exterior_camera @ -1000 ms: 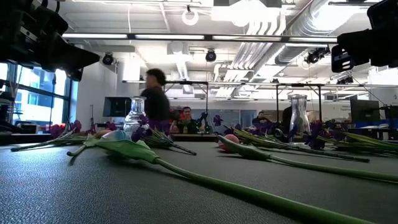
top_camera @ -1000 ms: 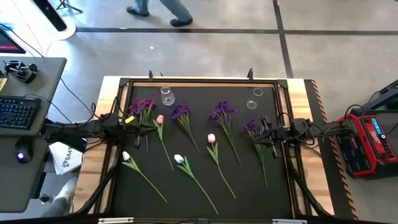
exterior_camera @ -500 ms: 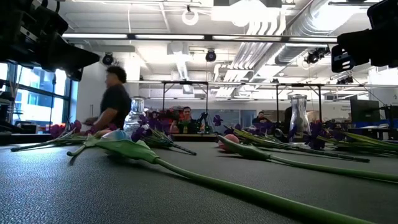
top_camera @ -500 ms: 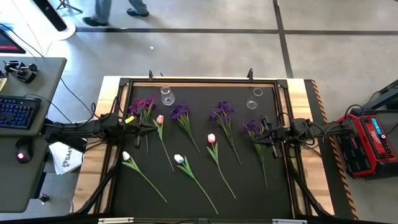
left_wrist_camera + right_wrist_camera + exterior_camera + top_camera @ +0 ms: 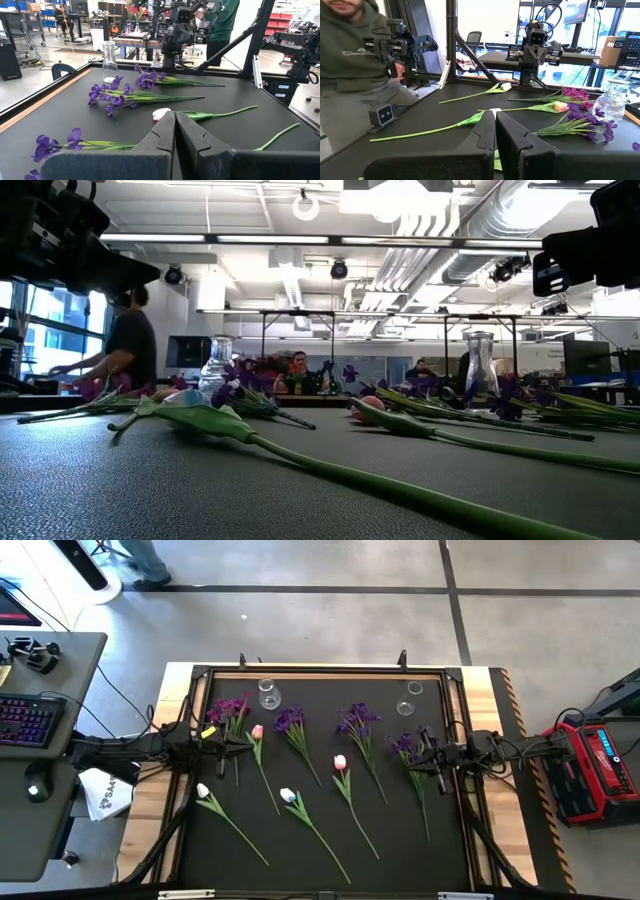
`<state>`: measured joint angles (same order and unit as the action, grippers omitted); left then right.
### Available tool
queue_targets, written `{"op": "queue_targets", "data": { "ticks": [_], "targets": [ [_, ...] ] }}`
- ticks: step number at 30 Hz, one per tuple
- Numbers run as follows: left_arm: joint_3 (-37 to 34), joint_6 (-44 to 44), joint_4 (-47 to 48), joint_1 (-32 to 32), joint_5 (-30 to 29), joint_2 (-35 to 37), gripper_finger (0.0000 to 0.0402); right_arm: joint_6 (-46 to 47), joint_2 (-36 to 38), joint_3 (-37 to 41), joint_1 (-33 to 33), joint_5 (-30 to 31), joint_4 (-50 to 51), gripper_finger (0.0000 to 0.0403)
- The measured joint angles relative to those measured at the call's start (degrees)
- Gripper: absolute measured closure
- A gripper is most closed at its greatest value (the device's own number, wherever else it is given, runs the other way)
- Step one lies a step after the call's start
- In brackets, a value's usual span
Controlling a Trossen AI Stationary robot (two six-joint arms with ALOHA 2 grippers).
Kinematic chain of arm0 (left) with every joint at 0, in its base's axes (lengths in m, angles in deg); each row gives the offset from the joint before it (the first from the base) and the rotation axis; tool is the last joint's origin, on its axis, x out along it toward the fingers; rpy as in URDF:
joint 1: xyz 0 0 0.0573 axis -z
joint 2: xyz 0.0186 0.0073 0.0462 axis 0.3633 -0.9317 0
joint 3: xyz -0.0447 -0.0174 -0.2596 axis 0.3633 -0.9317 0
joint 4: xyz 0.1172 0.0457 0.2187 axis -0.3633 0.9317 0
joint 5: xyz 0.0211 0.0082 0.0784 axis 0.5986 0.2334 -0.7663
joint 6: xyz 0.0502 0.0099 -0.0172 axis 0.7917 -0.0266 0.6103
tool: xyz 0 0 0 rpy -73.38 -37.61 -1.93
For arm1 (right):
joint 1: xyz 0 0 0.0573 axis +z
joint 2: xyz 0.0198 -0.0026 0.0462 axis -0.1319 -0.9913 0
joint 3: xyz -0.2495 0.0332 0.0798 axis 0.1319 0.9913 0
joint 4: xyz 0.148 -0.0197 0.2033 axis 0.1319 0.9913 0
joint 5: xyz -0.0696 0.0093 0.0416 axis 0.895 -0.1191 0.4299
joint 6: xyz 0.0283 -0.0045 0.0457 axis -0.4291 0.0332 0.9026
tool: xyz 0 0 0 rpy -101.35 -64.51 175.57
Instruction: Sort flowers into vase by color
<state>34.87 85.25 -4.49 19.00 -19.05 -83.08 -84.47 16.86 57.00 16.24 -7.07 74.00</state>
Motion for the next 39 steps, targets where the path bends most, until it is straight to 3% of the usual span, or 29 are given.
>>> {"op": "queue_targets", "data": {
  "ticks": [12,15,21,23,28,31,35,39],
  "targets": [
    [0.00,0.00,0.01,-0.01,0.00,-0.02,0.0401,-0.04,-0.01,0.00,0.00,-0.02,-0.02,0.0403],
    [0.01,0.00,0.01,-0.01,0.00,-0.01,0.0401,-3.56,0.07,-0.40,-0.44,-0.15,0.45,0.0403],
    [0.01,0.00,-0.02,-0.01,-0.02,-0.02,0.0401,4.09,0.07,-2.84,-1.29,-0.43,0.24,0.0403],
    [0.01,0.00,-0.16,0.00,0.00,-0.02,0.0401,1.88,0.04,-2.91,-1.29,-0.22,-0.13,0.0403],
    [0.00,1.87,-2.31,0.00,-2.13,-0.05,0.0401,-2.85,-0.02,-2.99,-1.29,0.14,-6.73,0.0403],
    [-0.01,1.30,-3.14,0.00,-3.65,-0.04,0.0401,5.67,-0.01,-3.04,-1.19,-0.51,-15.03,0.0403],
    [-0.01,-1.30,-4.26,0.00,-3.98,-0.04,0.0401,11.68,-0.02,-3.16,-1.21,9.46,-26.39,0.0403],
    [-0.01,-2.02,-5.30,0.00,-4.00,-0.04,0.0401,10.75,-2.57,-3.17,-1.18,11.68,-27.75,0.0403]
  ]
}}
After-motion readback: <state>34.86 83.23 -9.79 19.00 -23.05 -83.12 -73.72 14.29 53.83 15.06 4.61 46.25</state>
